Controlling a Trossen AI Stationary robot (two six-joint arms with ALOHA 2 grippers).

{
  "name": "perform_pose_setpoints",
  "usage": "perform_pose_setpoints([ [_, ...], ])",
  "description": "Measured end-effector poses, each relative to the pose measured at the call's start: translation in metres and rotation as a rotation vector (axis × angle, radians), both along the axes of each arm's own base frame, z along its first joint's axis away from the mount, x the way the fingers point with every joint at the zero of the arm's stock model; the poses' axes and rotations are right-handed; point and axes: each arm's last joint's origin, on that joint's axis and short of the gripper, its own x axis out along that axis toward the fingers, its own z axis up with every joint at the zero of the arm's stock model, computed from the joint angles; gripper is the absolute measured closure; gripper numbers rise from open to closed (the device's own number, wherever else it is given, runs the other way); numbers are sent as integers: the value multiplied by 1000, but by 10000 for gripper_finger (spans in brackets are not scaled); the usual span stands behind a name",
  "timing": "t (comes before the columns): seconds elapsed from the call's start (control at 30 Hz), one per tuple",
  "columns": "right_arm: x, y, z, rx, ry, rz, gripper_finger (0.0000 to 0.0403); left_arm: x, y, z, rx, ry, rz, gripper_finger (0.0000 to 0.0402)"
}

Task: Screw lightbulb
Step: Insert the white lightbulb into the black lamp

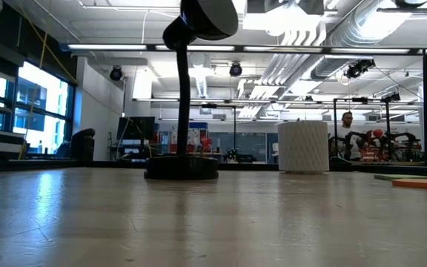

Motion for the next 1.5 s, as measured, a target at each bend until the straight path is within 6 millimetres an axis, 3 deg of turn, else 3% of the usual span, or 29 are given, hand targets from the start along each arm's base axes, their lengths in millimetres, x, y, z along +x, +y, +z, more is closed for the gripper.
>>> perform_pose_setpoints([
  [0.23, 10, 10, 1, -2, -226, 93, 93, -16, -1, 17, 85, -148, -163, 299],
  [0.4, 32, 15, -8, -4, -213, 94, 93, -13, 2, 16, 89, -144, -147, 295],
  [0.63, 53, 26, -1, -7, -235, 110, 93, -7, 3, 10, 76, -113, -155, 297],
  [1.2, 60, 31, 15, -99, -224, 140, 93, -5, 5, 9, 54, -90, -56, 295],
  [1.5, 63, 24, 16, -88, -209, 90, 95, -5, 7, 10, 39, -89, 23, 295],
])
